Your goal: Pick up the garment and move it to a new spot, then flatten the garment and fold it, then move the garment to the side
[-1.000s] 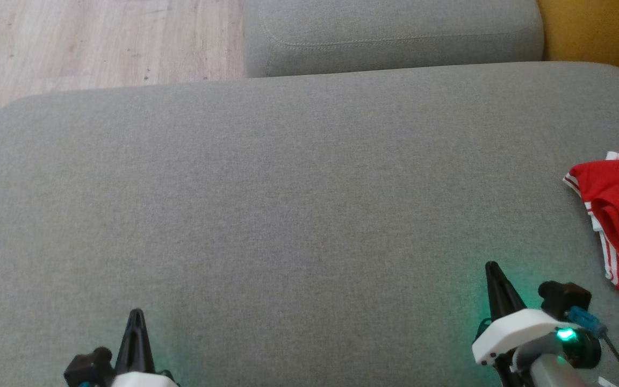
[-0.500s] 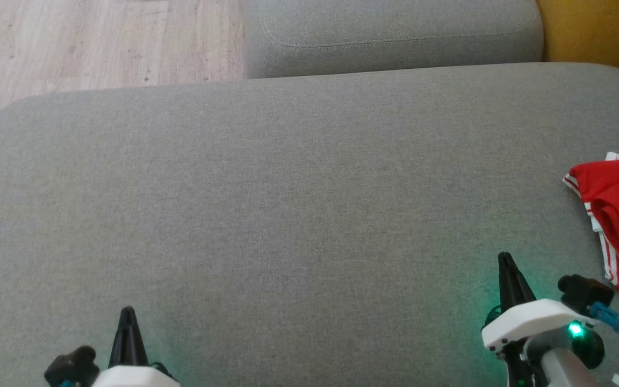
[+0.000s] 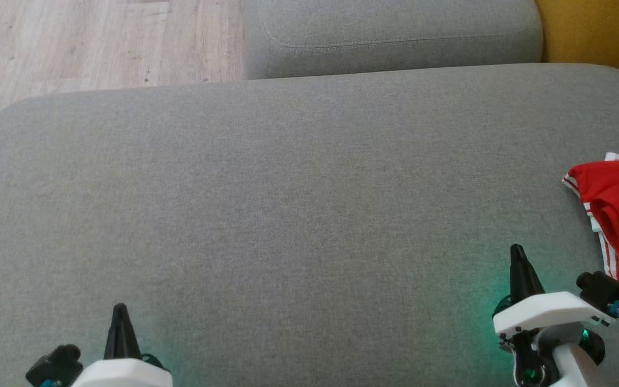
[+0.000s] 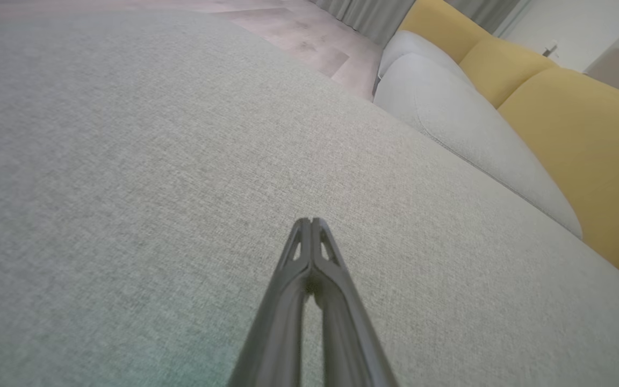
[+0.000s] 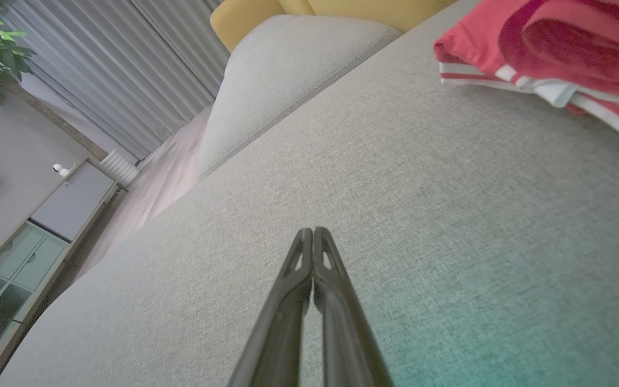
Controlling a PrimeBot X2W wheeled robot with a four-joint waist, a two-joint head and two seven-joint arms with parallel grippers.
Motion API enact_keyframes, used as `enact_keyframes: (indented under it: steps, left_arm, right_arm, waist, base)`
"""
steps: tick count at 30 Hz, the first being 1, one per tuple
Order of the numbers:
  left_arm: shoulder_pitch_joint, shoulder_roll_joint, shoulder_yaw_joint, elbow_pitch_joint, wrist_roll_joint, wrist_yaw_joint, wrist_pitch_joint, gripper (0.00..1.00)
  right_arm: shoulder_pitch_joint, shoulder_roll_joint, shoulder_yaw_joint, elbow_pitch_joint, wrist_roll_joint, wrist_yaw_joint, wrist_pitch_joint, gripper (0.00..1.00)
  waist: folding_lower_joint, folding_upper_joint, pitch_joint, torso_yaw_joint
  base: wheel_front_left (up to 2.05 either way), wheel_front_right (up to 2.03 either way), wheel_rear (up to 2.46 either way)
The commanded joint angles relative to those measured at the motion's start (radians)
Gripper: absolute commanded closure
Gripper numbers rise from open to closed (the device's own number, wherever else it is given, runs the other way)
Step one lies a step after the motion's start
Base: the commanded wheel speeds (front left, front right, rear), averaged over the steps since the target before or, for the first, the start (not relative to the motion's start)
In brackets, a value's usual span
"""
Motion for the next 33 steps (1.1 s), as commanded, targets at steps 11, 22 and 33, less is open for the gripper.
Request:
enact_keyframes:
  steps: [11, 22, 33]
  left_arm:
    - [-0.055, 0.003, 0.033, -0.055, -0.131, -0.014, 0.033, 1.00]
    - [-0.063, 0.003, 0.047, -0.076, -0.253, -0.026, 0.065, 1.00]
    - [-0.071, 0.004, 0.060, -0.096, -0.374, -0.037, 0.098, 1.00]
  right_arm:
    - [-0.019, -0.003, -0.012, -0.077, 0.134, 0.000, 0.035, 1.00]
    - [-0.010, -0.003, -0.027, -0.117, 0.257, 0.000, 0.067, 1.00]
    - [-0.001, -0.004, -0.042, -0.157, 0.380, -0.001, 0.098, 1.00]
  waist:
    - [-0.0001, -0.0001, -0.002, 0.000]
    - [-0.0001, -0.0001, -0.004, -0.001]
    - [-0.0001, -0.0001, -0.005, -0.001]
  base:
    - [0.00, 0.00, 0.00]
    - [0.00, 0.00, 0.00]
    - [0.00, 0.00, 0.00]
